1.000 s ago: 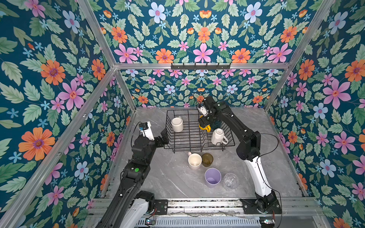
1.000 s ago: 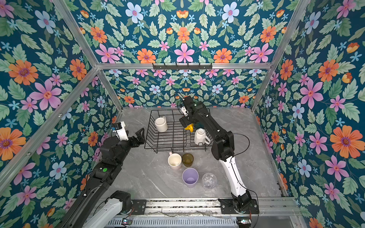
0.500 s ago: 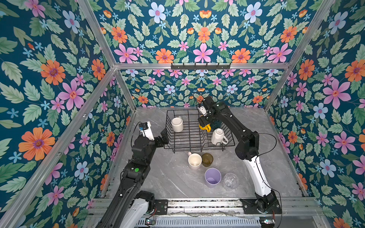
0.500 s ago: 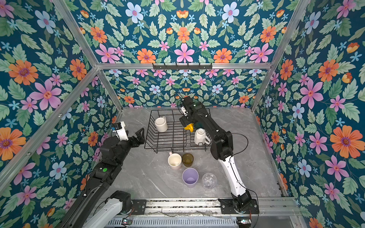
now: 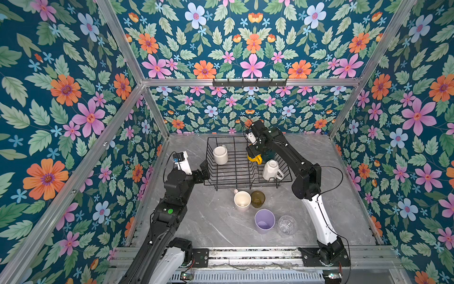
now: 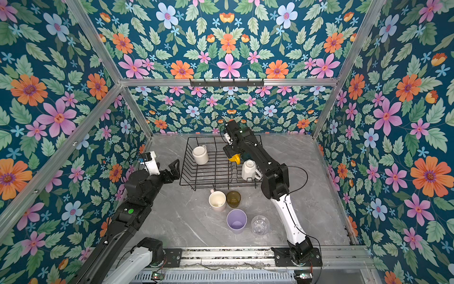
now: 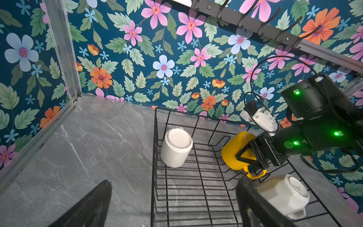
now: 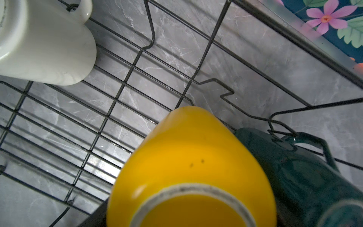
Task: Load cups into a dish rack
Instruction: Place the cup upside down at the dish rack, then pick up the cup from the dish rack, then place the cup on the dish rack.
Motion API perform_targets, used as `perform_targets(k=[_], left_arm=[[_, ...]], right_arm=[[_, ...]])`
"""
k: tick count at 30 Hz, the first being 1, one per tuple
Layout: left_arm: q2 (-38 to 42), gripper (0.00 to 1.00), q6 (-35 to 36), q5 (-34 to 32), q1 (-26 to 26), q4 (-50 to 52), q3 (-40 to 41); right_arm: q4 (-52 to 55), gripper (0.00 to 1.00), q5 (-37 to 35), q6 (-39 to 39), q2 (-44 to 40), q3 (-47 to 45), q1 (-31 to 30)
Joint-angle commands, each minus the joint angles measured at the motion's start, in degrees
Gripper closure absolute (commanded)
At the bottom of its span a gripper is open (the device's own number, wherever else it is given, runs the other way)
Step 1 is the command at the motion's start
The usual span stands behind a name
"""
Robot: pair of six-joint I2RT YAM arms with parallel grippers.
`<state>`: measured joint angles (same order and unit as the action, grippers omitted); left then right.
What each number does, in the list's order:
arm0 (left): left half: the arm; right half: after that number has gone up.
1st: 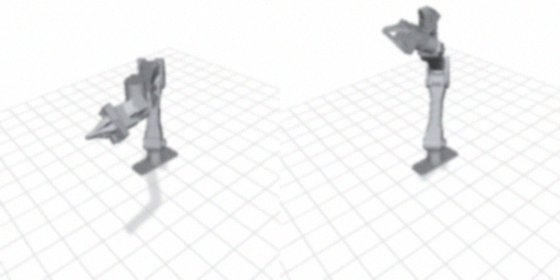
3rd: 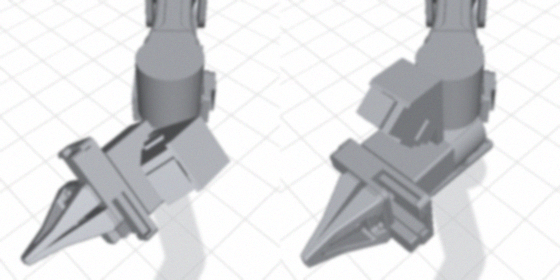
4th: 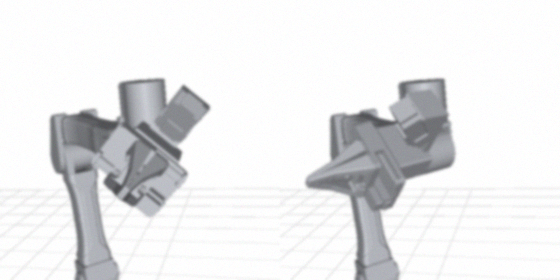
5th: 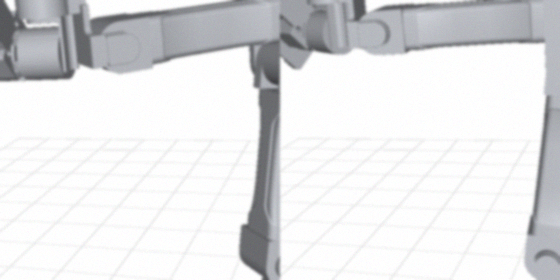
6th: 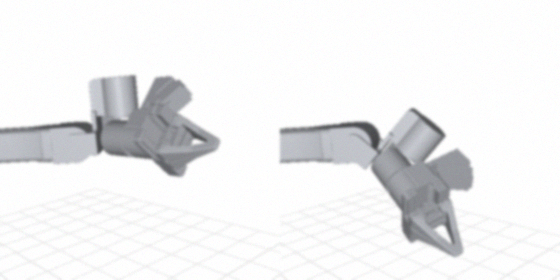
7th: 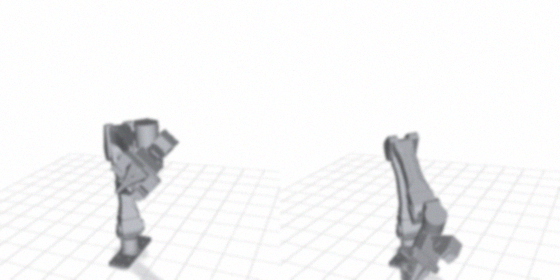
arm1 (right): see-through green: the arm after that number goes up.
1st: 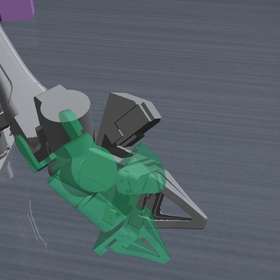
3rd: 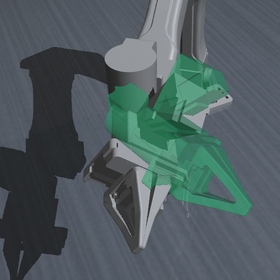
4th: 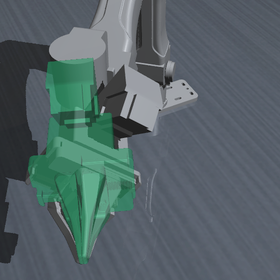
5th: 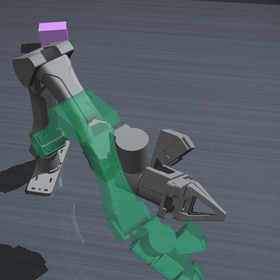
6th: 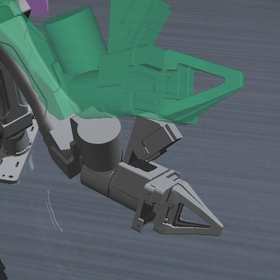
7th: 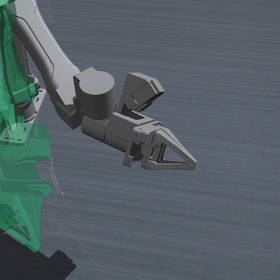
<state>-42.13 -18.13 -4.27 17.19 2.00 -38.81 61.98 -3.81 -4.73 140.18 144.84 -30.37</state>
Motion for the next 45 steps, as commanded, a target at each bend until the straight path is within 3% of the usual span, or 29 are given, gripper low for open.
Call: perform_targets(k=[1,6,20,36,45], left_arm=[[0.04,0.01,-0.24,-0.12,-0.12,-1.03,-0.26],[0.21,0.01,-0.24,-0.3,-0.05,-0.86,-0.21],[0.47,0.0,-0.33,-0.47,-0.12,-0.68,-0.04],[0.82,0.0,-0.5,-0.39,-0.11,-0.74,0.38],[0.82,0.0,-0.53,-0.3,-0.05,-0.87,0.4]], right_arm=[[-1.98,0.17,-0.65,-0.28,0.35,0.84,-0.12],[-1.86,0.18,-0.93,-0.19,1.17,1.77,-0.12],[-0.89,0.6,-0.99,-1.9,-0.9,1.59,-0.11],[1.31,0.69,-0.62,-4.41,-4.62,0.97,-1.07],[1.05,0.7,-0.12,-4.67,-7.72,-4.16,-1.66]])
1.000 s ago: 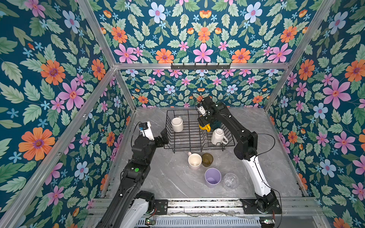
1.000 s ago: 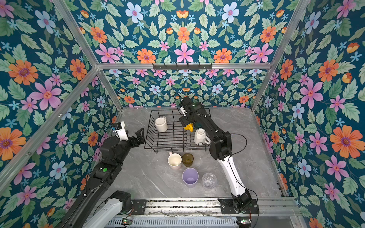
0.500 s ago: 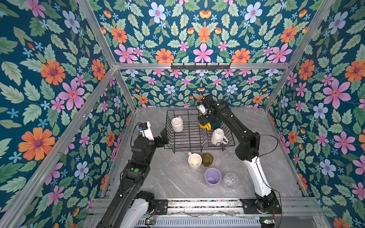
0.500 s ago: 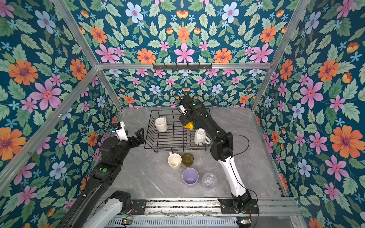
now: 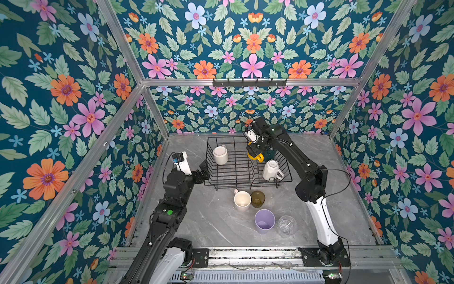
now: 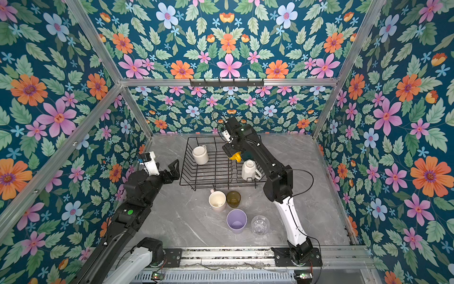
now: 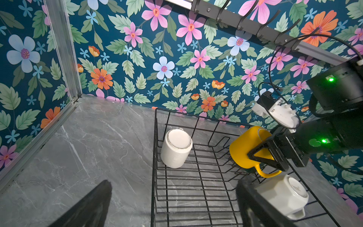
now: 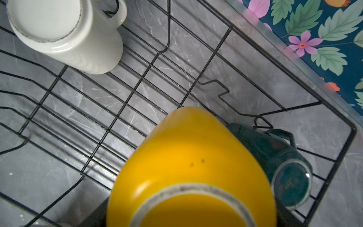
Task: Load cups into a dish rack
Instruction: Place the cup on the dish rack.
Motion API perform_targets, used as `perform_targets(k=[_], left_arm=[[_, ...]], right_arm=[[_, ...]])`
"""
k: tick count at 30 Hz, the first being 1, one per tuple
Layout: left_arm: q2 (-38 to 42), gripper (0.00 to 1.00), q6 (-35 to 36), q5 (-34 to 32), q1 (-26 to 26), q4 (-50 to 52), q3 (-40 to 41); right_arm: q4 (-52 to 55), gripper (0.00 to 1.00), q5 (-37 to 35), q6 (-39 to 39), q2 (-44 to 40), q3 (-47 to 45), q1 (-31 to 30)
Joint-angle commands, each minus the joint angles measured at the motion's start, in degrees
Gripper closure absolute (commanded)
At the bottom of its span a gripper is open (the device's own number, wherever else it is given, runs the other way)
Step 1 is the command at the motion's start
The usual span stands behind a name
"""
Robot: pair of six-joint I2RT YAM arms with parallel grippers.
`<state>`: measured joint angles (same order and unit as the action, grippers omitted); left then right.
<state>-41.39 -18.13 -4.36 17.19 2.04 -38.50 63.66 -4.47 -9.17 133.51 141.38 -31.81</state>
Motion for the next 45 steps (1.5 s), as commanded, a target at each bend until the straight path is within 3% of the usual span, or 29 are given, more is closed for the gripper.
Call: perform_targets(k=[1,16,26,29,36,45], left_arm=[[0.13,0.0,-0.53,-0.15,-0.05,-0.9,0.1],[0.78,0.0,-0.44,-0.39,-0.06,-0.2,0.18],[0.78,0.01,-0.29,-0.65,-0.06,-0.07,0.0],[0.76,0.01,-0.24,-0.65,-0.12,0.06,-0.04],[0.3,0.0,-0.3,-0.46,-0.1,-0.11,-0.25],[0.17,0.0,-0.27,-0.4,-0.1,-0.29,-0.21]], right_arm=[[-0.91,0.7,0.62,-0.24,-1.3,-1.25,-0.31],[-3.33,0.7,0.91,0.66,-0.39,-5.93,-0.53],[-4.55,0.65,1.87,1.47,1.34,-7.17,-0.37],[-4.67,0.58,2.18,1.64,1.73,-7.23,-0.24],[-4.68,0.24,2.42,1.89,1.92,-7.26,-0.14],[-4.15,0.13,2.88,1.89,2.28,-7.35,-0.11]])
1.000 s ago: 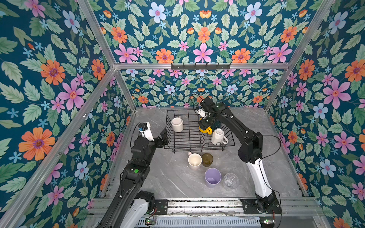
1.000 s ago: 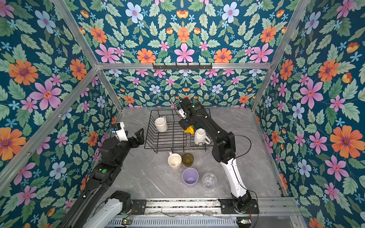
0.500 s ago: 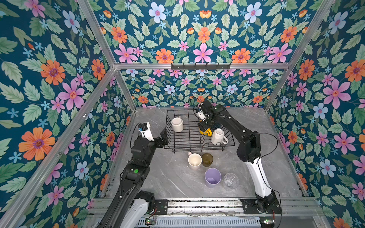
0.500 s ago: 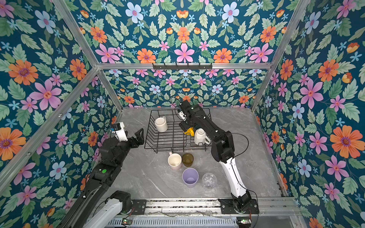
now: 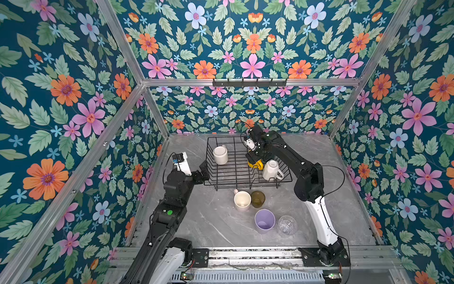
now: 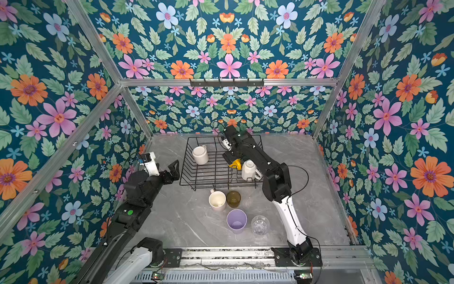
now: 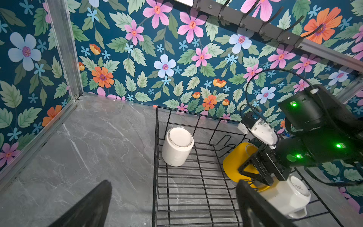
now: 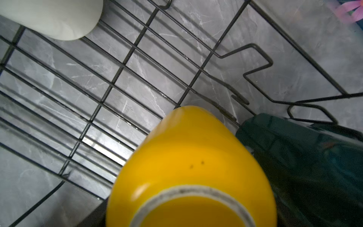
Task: Load cups into a dish rack
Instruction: Place the cup on the dish rack.
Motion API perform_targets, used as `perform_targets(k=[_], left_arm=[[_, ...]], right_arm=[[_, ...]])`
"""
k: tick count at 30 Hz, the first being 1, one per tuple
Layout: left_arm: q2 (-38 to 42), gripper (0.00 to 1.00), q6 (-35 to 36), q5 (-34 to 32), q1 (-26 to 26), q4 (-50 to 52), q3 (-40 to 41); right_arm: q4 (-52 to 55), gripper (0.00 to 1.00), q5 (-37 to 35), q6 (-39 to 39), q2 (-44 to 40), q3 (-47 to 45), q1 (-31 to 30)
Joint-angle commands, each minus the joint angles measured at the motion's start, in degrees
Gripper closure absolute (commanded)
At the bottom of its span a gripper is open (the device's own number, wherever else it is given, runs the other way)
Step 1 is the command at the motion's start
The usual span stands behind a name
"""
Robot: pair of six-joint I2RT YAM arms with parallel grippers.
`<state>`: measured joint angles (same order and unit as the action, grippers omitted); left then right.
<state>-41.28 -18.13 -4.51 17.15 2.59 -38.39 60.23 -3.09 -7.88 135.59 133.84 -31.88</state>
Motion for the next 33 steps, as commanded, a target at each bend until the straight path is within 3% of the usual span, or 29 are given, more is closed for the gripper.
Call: perform_targets(k=[1,12,20,33], left_arm=[[-0.03,0.0,-0.25,-0.31,-0.03,-0.83,-0.3],[0.32,0.0,-0.19,-0.65,-0.05,-0.41,-0.41],[-0.03,0.0,-0.71,0.29,-0.05,1.25,-0.58],[-0.71,0.06,-2.87,8.4,-0.01,14.65,-3.92]], right_arm=[[-0.63,0.12,1.54,0.58,0.27,0.27,-0.06],[0.22,0.08,2.26,1.09,-0.68,1.94,-0.07],[-0.22,0.08,3.08,3.65,-6.65,0.43,0.13],[-16.18,0.08,7.17,11.57,-28.93,-27.39,0.29]])
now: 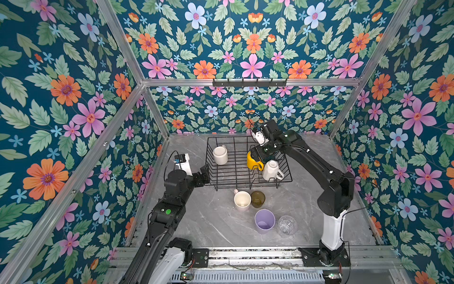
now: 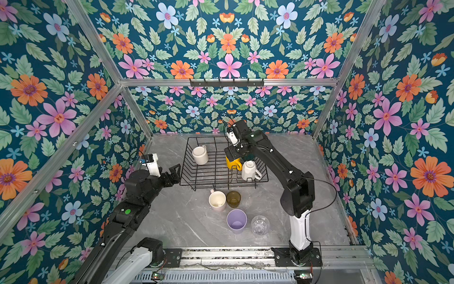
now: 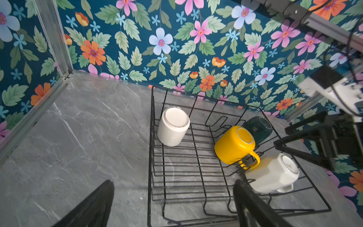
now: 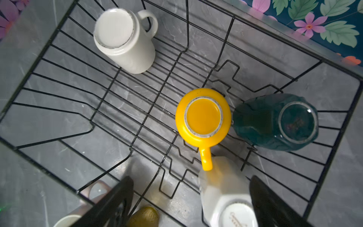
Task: Load cups into a dish rack
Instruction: Pick up the cup from the center of the table.
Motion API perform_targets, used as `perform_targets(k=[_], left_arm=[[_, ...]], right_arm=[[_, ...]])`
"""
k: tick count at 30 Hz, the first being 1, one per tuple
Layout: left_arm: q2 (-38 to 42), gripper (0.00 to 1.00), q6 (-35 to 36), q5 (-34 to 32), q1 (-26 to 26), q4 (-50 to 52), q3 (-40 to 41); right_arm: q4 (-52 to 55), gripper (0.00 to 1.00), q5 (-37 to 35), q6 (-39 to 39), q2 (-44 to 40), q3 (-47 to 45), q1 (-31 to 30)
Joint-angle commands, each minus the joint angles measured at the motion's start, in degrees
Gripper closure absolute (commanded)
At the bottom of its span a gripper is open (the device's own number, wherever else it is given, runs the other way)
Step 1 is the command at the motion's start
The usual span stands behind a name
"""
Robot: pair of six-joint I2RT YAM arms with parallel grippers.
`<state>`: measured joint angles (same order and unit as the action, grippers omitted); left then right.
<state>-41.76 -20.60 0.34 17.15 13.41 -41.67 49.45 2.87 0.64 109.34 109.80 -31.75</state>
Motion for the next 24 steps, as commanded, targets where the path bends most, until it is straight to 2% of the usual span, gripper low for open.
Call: perform_targets(k=[1,5,10,15,20,24], left_arm=[[-0.54,0.07,-0.6,4.49,-0.01,4.9,-0.82],[-1.8,0.12,-0.85,7.75,-0.07,7.88,-0.91],[-3.79,0.23,-3.48,15.28,0.08,8.4,-0.01],[-5.47,0.31,-6.15,19.23,0.71,8.39,1.37],[-5.77,0.35,-8.65,17.7,4.58,8.56,1.94],[-6.62,0.36,-11.22,12.08,11.29,8.69,2.05]], right_arm=[[-6.16,0.08,1.31,3.65,-4.37,-5.1,0.19],[-9.09,0.08,2.64,5.66,-10.02,-11.71,0.58],[-11.38,0.08,3.52,7.71,-16.16,-17.88,1.29],[-12.34,0.08,4.3,8.87,-18.43,-21.36,2.06],[-12.88,0.08,4.77,9.45,-19.42,-23.42,2.6],[-13.06,0.08,5.04,9.7,-19.87,-24.33,2.85]])
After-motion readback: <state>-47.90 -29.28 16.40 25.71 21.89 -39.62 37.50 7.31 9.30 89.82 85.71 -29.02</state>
